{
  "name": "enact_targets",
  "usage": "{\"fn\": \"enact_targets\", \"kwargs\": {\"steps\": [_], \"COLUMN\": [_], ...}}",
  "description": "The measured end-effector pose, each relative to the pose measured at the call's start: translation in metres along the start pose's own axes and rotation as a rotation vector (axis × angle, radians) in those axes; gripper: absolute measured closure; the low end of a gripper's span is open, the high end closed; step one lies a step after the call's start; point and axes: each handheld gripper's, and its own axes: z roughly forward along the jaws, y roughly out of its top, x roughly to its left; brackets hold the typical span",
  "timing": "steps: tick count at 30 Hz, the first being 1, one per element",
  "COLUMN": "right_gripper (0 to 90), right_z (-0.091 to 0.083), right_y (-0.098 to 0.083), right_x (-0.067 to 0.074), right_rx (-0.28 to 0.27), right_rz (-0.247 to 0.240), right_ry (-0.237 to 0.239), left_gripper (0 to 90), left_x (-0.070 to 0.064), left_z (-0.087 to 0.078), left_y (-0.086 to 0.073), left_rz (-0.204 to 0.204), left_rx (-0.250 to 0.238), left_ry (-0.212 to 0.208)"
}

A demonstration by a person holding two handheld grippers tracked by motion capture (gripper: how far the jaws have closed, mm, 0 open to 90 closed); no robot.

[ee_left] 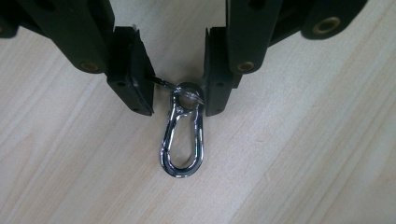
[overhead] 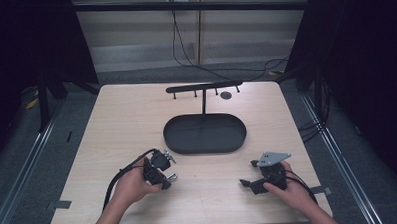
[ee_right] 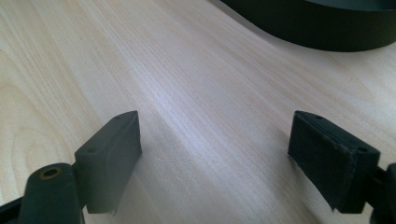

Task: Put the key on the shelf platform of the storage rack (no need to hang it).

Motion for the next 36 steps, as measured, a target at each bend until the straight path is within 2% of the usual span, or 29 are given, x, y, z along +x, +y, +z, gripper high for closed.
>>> {"fn": "enact_targets", "kwargs": {"steps": [2,5,8,10,15,21,30,32,36], "right_gripper": [16.9,16.9,16.9,16.9,16.9,16.9,16.9,16.9,16.9], "right_z": [0.0,0.0,0.0,0.0,0.0,0.0,0.0,0.0,0.0], "right_y": [0.0,0.0,0.0,0.0,0.0,0.0,0.0,0.0,0.0], "right_x": [0.0,0.0,0.0,0.0,0.0,0.0,0.0,0.0,0.0], "right_rx": [0.0,0.0,0.0,0.0,0.0,0.0,0.0,0.0,0.0], "right_rz": [0.0,0.0,-0.001,0.0,-0.001,0.0,-0.001,-0.001,-0.001], "right_ry": [0.0,0.0,0.0,0.0,0.0,0.0,0.0,0.0,0.0], "left_gripper": [64.2,64.2,64.2,64.3,64.3,64.3,64.4,64.4,64.5], "left_x": [0.001,0.002,0.004,0.005,0.009,0.015,0.017,0.018,0.019], "left_z": [-0.002,-0.006,-0.008,-0.011,-0.019,-0.025,-0.034,-0.037,-0.04], "left_y": [0.0,0.001,0.001,0.002,0.003,0.007,0.018,0.021,0.024], "left_rz": [-0.003,-0.025,-0.023,-0.038,-0.055,-0.103,-0.118,-0.114,-0.128], "left_rx": [0.011,0.0,0.004,0.0,-0.014,-0.054,-0.078,-0.063,-0.069], "left_ry": [-0.005,-0.015,-0.017,-0.022,-0.033,-0.04,-0.028,-0.023,-0.024]}}
